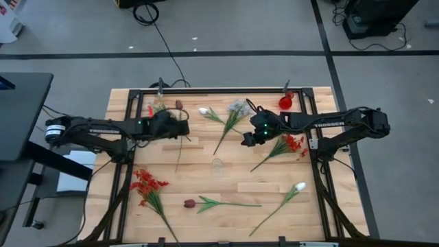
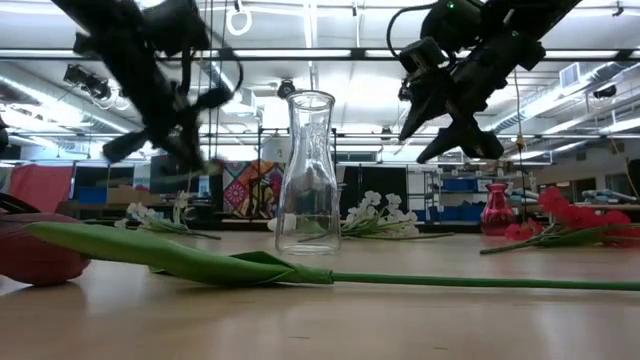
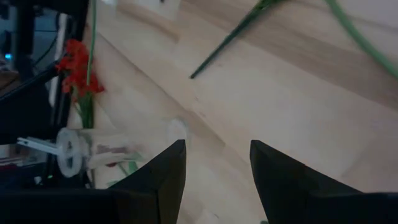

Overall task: Sort flowers into vase by color
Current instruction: Put the top dark red tulip into the transparent vase, then put the left white flowers into the transparent vase

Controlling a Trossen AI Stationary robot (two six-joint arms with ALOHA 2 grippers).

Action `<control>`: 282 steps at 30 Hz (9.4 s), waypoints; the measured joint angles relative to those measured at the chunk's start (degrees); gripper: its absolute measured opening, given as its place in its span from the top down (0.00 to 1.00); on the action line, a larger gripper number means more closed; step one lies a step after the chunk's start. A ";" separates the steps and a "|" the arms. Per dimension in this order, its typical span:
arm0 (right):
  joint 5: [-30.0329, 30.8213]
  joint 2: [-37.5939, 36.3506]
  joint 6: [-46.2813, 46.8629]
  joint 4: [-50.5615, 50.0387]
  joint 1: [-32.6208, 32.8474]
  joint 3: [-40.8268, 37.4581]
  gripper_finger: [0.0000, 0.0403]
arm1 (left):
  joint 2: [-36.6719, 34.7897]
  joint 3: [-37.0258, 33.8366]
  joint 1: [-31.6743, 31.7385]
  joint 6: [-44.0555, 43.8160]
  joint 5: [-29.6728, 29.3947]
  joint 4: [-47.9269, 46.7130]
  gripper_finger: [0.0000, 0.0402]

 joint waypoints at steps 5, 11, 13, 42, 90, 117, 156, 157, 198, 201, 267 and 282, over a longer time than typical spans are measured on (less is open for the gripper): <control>0.43 0.00 -0.48 2.26 2.33 0.00 0.54 | -2.19 0.25 0.27 29.06 2.37 23.92 0.98; 1.45 0.00 1.01 6.70 3.94 0.00 0.54 | 0.09 -0.07 0.96 50.86 14.21 49.33 0.96; 2.54 0.00 2.18 7.77 4.47 0.00 0.54 | 1.32 -0.05 0.90 52.85 17.21 56.42 0.97; 15.48 -8.09 7.80 7.13 9.35 0.00 0.57 | 17.77 -0.92 -13.30 54.32 23.63 94.39 0.99; 21.75 -11.18 22.29 -12.06 10.18 0.00 0.58 | -7.42 -0.90 -9.98 52.04 17.45 36.64 0.57; 10.13 -18.72 38.82 -45.13 10.74 -3.50 0.51 | -7.41 -0.88 -9.66 40.93 15.00 7.87 0.58; 1.06 -1.46 24.84 -14.83 2.97 -3.48 0.47 | 10.54 -0.89 28.00 -3.32 11.18 -7.23 0.58; 0.44 -1.46 23.47 -14.81 2.67 -3.48 0.47 | 11.86 -0.90 28.00 -4.30 11.45 -5.76 0.58; -4.13 -1.46 -5.91 -14.99 -2.81 -3.48 0.47 | 16.81 -1.14 27.95 4.42 11.94 0.22 0.97; -3.06 -1.46 -5.90 -15.01 -2.78 -3.48 0.47 | 14.09 -1.14 26.70 7.08 12.40 0.98 0.97; 26.98 -14.93 12.73 -2.43 17.88 -3.37 0.51 | 18.60 -0.85 -14.49 63.88 19.68 79.11 0.84; 20.39 -14.93 16.29 -8.63 16.99 -3.37 0.43 | 4.12 -0.88 -14.65 61.72 19.50 53.87 0.54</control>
